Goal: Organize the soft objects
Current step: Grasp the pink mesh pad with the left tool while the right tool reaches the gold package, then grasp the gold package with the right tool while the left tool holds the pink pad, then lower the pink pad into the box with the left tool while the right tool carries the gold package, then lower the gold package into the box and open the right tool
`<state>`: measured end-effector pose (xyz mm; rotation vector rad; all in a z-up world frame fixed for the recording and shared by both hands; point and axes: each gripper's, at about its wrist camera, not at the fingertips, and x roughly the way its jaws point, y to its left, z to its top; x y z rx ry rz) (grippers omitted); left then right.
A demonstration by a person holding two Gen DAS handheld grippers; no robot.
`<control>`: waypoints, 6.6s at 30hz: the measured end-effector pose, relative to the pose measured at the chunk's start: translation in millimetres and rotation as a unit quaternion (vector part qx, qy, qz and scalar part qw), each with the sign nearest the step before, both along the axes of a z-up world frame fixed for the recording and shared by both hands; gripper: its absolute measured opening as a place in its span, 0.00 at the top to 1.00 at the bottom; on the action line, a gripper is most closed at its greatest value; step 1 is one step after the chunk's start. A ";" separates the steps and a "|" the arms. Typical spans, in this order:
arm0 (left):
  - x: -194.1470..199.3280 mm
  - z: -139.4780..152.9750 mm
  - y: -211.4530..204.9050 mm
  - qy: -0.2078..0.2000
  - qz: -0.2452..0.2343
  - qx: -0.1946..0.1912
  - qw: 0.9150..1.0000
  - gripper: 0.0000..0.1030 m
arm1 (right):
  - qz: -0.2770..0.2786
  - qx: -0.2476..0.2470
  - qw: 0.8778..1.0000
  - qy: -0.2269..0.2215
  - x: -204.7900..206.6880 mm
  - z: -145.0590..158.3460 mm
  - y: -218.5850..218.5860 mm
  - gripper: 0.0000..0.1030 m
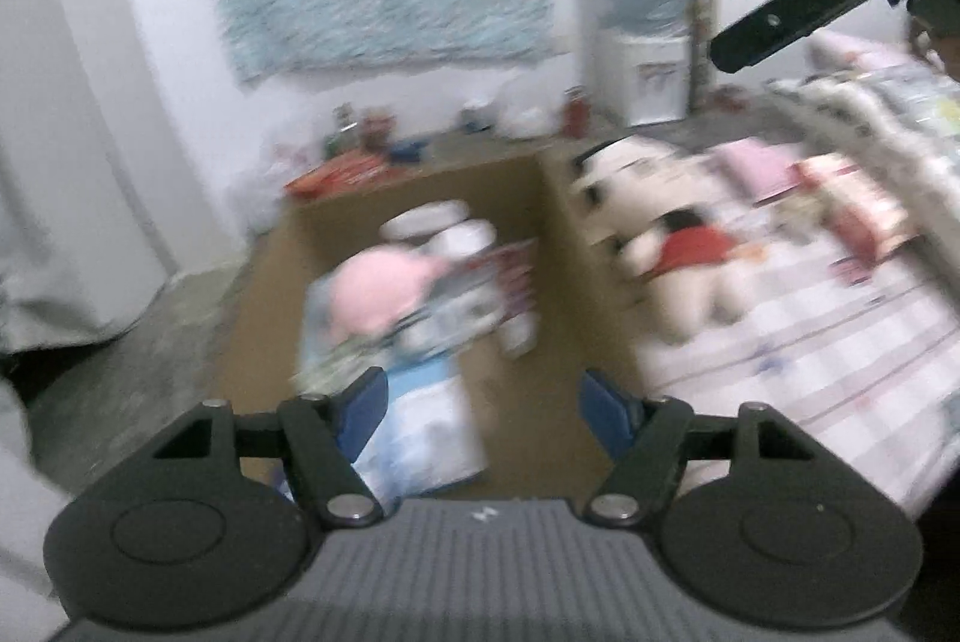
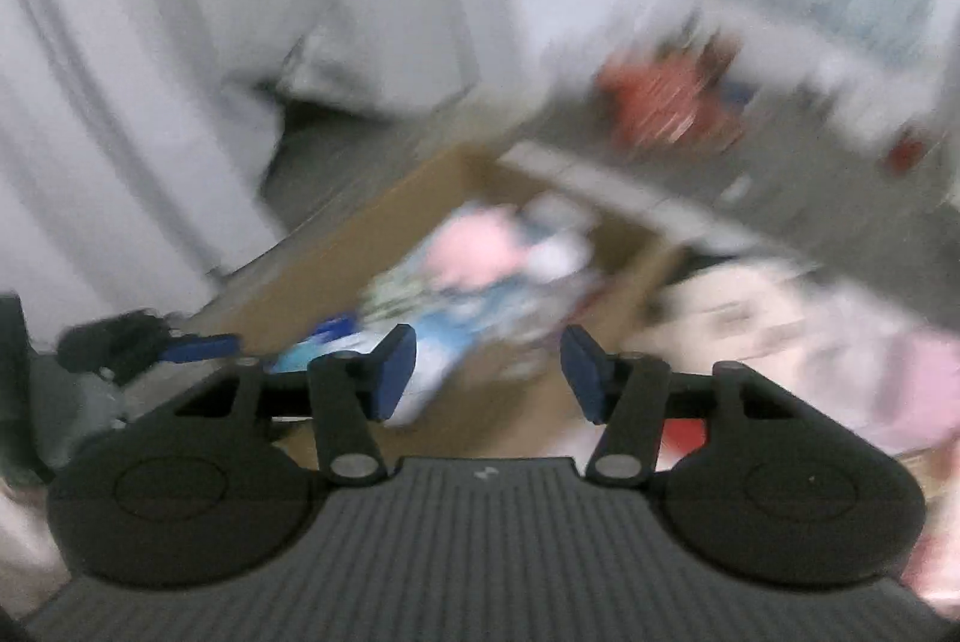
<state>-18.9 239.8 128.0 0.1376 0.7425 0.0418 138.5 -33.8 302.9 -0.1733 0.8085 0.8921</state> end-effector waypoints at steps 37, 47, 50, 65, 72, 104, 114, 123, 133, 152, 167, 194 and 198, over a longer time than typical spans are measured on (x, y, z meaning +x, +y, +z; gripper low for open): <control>449.9 -149.8 -291.9 0.170 0.001 -0.171 0.971 0.19 | -0.364 0.068 0.928 0.037 67.7 -261.7 -194.4 0.36; 374.1 -103.7 -274.4 0.102 -0.055 0.001 0.993 0.24 | -0.357 0.070 0.931 0.041 68.0 -252.1 -196.2 0.24; 328.6 -66.5 -258.5 0.045 -0.085 0.024 0.995 0.23 | -0.352 0.067 0.933 0.041 75.0 -253.9 -190.1 0.17; 139.2 -28.3 -176.8 -0.032 -0.111 0.021 0.993 0.21 | -0.326 -0.050 0.944 -0.022 68.0 -267.3 -141.7 0.37; 95.0 -29.7 -156.3 -0.021 -0.096 -0.019 0.995 0.21 | -0.278 -0.005 0.960 0.022 -16.1 -259.1 -172.9 0.37; 49.9 -154.5 -202.4 0.071 -0.092 -0.090 0.989 0.15 | -0.267 -0.037 0.960 0.073 -99.4 -248.2 -216.6 0.34; 42.6 -148.7 -204.1 0.065 -0.076 -0.093 0.991 0.24 | -0.286 -0.003 0.956 0.059 -117.5 -243.2 -231.4 0.43; 9.2 -80.9 -193.6 -0.012 -0.085 -0.104 0.991 0.23 | -0.261 0.079 0.961 0.048 -131.3 -196.9 -231.7 0.43; -16.1 39.3 -89.9 -0.099 0.006 -0.032 0.995 0.22 | -0.126 0.181 0.975 0.037 -86.3 -121.9 -125.1 0.42; 150.3 -131.5 55.9 0.189 0.021 -0.157 0.969 0.11 | -0.050 0.136 0.987 0.075 -29.2 -152.6 25.4 0.42; 142.0 -133.4 73.6 0.195 0.017 -0.235 0.952 0.66 | -0.033 0.139 0.986 0.081 -35.1 -153.6 17.1 0.42; -21.5 -46.1 69.0 0.033 0.076 -0.171 0.982 0.39 | 0.077 -0.013 0.986 0.151 -93.4 -205.0 -17.5 0.34; -33.6 -55.8 65.1 0.035 0.084 -0.171 0.981 0.39 | 0.026 0.072 0.964 0.254 -96.7 -226.7 -16.1 0.33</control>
